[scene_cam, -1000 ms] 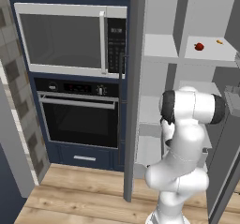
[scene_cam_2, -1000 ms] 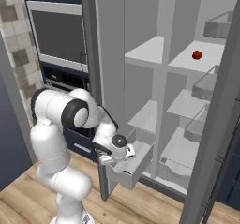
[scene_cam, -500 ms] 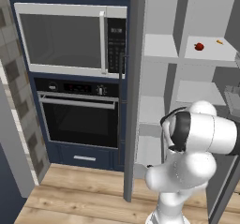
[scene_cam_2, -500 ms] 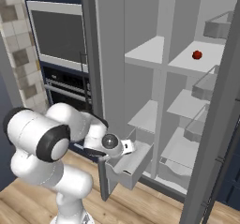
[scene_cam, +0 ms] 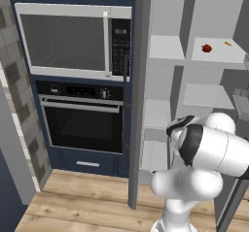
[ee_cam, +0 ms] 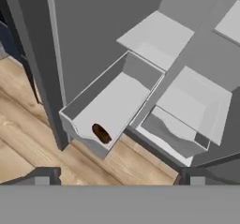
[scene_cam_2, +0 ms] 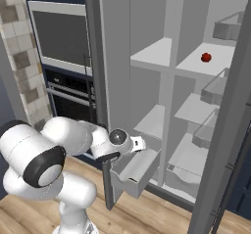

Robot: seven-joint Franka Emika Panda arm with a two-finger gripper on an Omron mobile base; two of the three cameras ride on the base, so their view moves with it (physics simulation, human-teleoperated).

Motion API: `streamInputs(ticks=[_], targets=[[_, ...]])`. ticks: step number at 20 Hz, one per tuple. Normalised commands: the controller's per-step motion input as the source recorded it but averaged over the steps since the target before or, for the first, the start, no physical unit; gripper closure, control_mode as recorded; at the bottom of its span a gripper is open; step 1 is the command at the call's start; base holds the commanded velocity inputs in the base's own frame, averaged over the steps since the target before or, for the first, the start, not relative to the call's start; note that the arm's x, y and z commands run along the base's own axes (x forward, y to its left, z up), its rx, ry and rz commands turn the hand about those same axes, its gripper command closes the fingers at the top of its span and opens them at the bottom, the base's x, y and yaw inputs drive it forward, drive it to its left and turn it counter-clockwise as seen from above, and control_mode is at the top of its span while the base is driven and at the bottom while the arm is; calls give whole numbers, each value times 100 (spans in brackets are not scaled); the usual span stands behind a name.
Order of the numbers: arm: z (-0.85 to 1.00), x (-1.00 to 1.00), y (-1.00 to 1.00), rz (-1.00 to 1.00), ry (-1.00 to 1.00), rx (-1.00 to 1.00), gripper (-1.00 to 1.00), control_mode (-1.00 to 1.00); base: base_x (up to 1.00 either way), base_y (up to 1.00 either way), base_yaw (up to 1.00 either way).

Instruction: Take the sweet potato and bell pepper from the fridge shelf and place them in the freezer drawer to begin freezing them.

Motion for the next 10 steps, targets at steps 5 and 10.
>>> streamInputs(ticks=[5, 10], targets=[[100, 48, -21, 0, 26, 19, -100, -100, 0, 0, 0], [89, 0, 5, -3, 21, 19, -100, -100, 0, 0, 0]])
